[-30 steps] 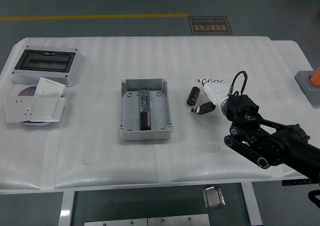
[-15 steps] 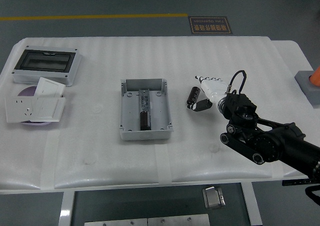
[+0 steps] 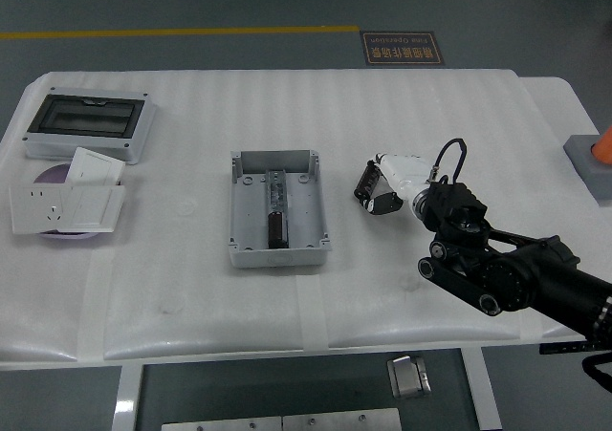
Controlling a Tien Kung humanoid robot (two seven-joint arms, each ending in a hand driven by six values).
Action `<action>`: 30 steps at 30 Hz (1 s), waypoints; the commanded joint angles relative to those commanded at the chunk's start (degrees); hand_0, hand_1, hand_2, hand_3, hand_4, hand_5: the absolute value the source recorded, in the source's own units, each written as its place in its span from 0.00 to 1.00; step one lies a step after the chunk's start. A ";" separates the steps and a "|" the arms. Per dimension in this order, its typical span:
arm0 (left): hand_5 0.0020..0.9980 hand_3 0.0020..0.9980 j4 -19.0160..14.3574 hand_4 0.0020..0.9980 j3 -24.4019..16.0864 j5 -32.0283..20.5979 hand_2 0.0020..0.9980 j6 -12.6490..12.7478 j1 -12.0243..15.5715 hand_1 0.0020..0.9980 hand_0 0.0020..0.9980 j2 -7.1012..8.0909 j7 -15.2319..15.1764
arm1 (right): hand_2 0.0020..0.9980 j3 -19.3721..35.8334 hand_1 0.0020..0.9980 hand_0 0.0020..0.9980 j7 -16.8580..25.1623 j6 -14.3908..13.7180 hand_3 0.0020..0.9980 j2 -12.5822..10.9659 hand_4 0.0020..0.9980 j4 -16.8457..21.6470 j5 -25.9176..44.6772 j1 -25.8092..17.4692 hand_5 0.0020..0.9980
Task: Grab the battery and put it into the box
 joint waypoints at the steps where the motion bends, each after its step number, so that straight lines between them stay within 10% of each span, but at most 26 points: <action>1: 0.14 0.58 0.01 0.50 0.04 -0.04 0.58 0.03 -0.02 0.67 0.58 -0.01 -0.05 | 0.61 0.01 0.63 0.86 0.10 -0.17 0.74 -0.03 0.47 0.06 -0.10 -0.06 0.15; 18: 0.14 0.58 -0.04 0.50 0.30 -0.26 0.58 0.20 -0.02 0.67 0.58 -0.06 -0.05 | 0.58 9.55 0.59 0.83 -0.84 -1.94 0.71 -2.82 0.46 15.63 -6.23 -3.68 0.15; 27: 0.15 0.58 0.05 0.50 0.74 -0.88 0.58 -0.56 0.47 0.67 0.58 -0.48 0.63 | 0.59 7.19 0.59 0.83 0.44 -4.19 0.72 0.68 0.46 24.93 -8.83 -7.60 0.16; 28: 0.14 0.58 0.08 0.50 0.85 -1.00 0.58 -0.64 0.50 0.67 0.58 -0.55 0.65 | 0.78 6.80 0.72 0.85 0.44 -4.30 0.92 1.19 0.56 24.77 -9.60 -7.98 0.24; 30: 0.14 0.58 0.09 0.50 0.95 -1.07 0.58 -0.74 0.54 0.67 0.58 -0.58 0.68 | 0.78 6.06 0.72 0.85 0.48 -4.49 0.92 1.73 0.56 24.42 -10.39 -8.37 0.24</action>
